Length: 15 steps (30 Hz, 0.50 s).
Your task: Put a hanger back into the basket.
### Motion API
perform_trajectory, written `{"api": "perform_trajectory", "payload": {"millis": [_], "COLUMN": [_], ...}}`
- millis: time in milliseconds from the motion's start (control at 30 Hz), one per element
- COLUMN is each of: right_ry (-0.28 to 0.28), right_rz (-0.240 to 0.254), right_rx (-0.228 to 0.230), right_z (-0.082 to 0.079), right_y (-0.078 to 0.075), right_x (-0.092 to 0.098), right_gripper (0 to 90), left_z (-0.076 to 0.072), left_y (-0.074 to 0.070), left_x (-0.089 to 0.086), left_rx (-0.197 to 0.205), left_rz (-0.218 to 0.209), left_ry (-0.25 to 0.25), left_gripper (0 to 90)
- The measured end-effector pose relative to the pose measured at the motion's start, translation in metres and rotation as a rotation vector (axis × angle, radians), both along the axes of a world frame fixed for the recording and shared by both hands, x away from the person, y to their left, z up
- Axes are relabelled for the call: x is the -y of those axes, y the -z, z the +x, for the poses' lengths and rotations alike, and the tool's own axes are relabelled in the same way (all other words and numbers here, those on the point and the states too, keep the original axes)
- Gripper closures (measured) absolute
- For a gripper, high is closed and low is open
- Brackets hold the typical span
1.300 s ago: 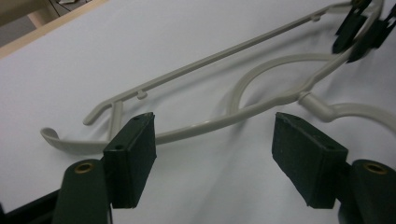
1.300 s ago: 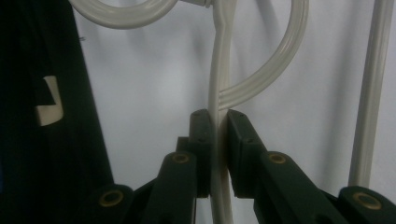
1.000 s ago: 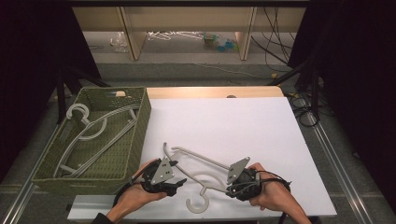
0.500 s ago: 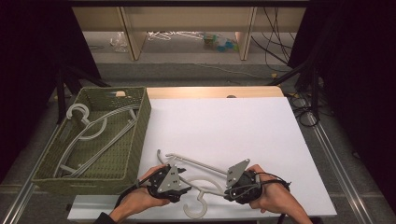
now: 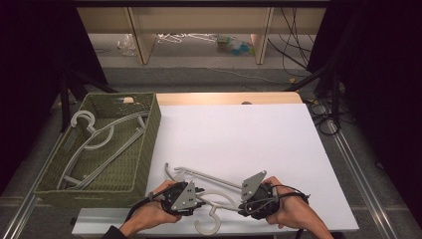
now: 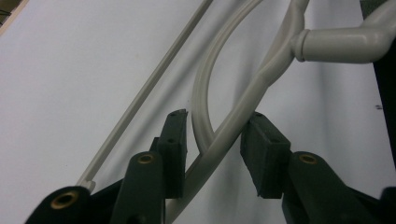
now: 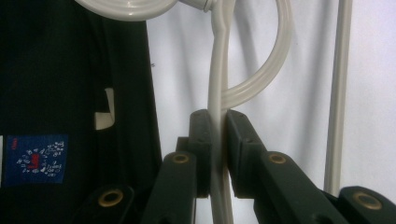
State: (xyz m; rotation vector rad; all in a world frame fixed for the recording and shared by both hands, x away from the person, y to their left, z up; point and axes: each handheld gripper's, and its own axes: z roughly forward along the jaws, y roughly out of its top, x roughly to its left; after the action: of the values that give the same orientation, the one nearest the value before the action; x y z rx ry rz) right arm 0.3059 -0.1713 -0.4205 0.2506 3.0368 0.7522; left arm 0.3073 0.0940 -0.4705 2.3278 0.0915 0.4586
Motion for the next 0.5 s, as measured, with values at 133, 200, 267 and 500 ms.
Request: {"api": "perform_trajectory", "payload": {"millis": [133,200,267,500], "right_ry": [-0.01,-0.009,-0.003,0.022], "right_rz": [0.012,0.025,0.034,0.071], "right_rx": [0.031,0.037,0.053,0.057], "right_z": [0.001,0.003,0.004,0.008], "right_y": [-0.001,-0.002,-0.002,-0.003], "right_x": [0.002,0.005,0.006,0.012], "right_gripper": [81.2,80.5,79.6,75.0], "left_z": [-0.002,-0.005,-0.006,-0.014], "left_y": [-0.006,-0.01,-0.013,-0.024], "left_x": [0.0,0.0,-0.001,0.002], "left_rx": [-0.002,0.004,0.006,0.004], "left_rz": [0.004,0.002,0.01,0.018], "left_ry": [0.01,0.019,0.032,0.043], "left_gripper": [65.2,66.6,68.4,72.7]}}
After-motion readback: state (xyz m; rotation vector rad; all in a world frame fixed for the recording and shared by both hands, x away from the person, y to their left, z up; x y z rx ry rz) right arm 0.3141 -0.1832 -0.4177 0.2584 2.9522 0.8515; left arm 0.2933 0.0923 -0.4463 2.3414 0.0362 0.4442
